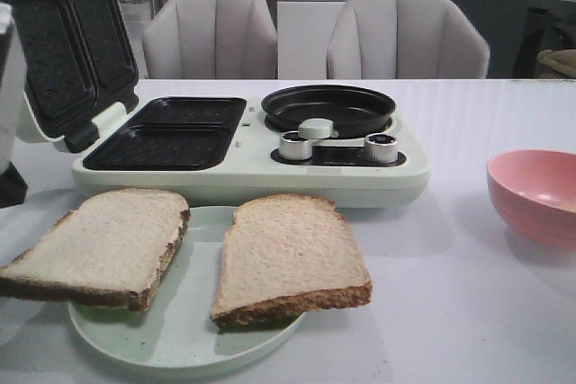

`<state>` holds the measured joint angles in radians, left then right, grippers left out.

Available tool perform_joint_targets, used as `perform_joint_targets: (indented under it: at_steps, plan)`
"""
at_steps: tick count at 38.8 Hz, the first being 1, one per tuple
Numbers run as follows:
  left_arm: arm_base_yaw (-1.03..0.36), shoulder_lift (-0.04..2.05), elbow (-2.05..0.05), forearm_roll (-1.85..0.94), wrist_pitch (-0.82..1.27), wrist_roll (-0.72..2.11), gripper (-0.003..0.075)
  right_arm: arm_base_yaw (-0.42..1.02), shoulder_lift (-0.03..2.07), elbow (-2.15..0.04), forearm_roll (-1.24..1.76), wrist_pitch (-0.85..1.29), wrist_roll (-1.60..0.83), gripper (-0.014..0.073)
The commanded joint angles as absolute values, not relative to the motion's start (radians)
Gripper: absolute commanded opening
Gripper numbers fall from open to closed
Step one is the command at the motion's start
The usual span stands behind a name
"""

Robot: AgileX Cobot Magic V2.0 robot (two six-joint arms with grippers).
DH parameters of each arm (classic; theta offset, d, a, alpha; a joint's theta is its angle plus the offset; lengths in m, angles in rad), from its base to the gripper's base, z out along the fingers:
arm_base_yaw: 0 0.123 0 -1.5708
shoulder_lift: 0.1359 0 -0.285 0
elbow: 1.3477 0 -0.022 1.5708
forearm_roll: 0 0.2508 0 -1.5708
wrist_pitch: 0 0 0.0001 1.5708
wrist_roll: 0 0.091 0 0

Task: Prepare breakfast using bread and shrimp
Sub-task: 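Grasp the bread slice nearest the left gripper by its edge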

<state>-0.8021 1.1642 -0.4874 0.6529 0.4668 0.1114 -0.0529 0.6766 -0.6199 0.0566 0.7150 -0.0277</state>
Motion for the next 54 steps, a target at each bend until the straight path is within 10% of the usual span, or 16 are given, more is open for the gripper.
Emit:
perform_joint_targets:
  at_steps: [1,35,54]
  plan:
    - [-0.811,1.199,-0.511,0.815,0.411,-0.029,0.0623,-0.057,0.684,-0.656,0.052,0.644,-0.034,0.0505]
    - [-0.811,1.443,-0.513,1.353,0.464,-0.486,0.0556,-0.057,0.684,-0.656,0.052,0.644,-0.034,0.0505]
    - [-0.811,1.455,-0.513,1.474,0.533,-0.626,0.0301,-0.057,0.684,-0.656,0.052,0.644,-0.034,0.0505]
